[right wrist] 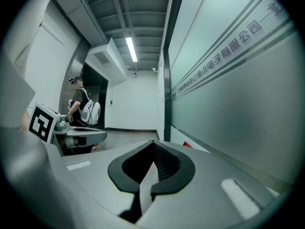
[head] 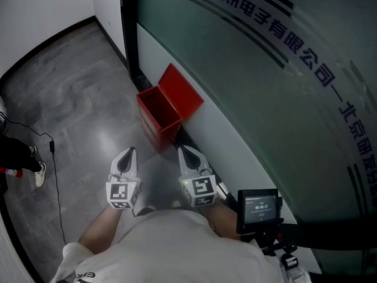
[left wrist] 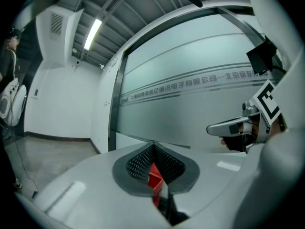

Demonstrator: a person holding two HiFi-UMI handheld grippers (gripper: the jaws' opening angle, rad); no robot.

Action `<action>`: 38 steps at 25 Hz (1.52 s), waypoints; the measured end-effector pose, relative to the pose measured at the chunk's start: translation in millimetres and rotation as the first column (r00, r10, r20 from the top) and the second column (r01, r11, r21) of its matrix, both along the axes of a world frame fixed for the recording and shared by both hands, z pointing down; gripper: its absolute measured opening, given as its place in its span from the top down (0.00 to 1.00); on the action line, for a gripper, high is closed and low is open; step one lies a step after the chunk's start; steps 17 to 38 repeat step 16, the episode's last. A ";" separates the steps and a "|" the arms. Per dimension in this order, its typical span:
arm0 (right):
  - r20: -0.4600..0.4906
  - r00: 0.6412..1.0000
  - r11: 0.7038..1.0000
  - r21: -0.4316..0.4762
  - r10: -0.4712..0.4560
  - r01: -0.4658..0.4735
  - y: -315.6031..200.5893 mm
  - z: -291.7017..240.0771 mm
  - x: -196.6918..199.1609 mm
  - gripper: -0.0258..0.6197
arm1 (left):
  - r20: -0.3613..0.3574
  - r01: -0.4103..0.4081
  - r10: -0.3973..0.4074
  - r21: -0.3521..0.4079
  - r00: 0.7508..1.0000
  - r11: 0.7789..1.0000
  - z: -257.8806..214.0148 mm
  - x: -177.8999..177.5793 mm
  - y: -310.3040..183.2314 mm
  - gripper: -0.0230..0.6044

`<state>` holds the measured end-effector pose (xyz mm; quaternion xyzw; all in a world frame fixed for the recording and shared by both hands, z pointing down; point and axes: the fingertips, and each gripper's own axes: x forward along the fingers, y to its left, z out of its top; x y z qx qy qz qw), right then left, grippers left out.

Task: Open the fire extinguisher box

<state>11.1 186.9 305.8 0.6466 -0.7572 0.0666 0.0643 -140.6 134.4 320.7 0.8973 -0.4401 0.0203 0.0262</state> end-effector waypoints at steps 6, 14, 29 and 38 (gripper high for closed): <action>-0.004 1.000 1.000 0.006 0.003 -0.003 0.1 -1.5 -2.7 0.94 | -0.001 -0.005 0.005 0.006 1.000 1.000 -1.9 -1.6 0.4 0.96; -0.011 1.000 1.000 0.017 0.001 -0.001 -3.0 -3.3 -7.1 0.94 | -0.004 -0.004 0.005 0.013 1.000 1.000 -2.8 -5.4 -1.9 0.96; -0.013 1.000 1.000 0.021 0.000 0.000 -4.7 -3.7 -7.6 0.94 | -0.002 -0.003 0.003 0.015 1.000 1.000 -2.1 -5.9 -4.1 0.96; -0.013 1.000 1.000 0.021 0.000 0.000 -4.7 -3.7 -7.6 0.94 | -0.002 -0.003 0.003 0.015 1.000 1.000 -2.1 -5.9 -4.1 0.96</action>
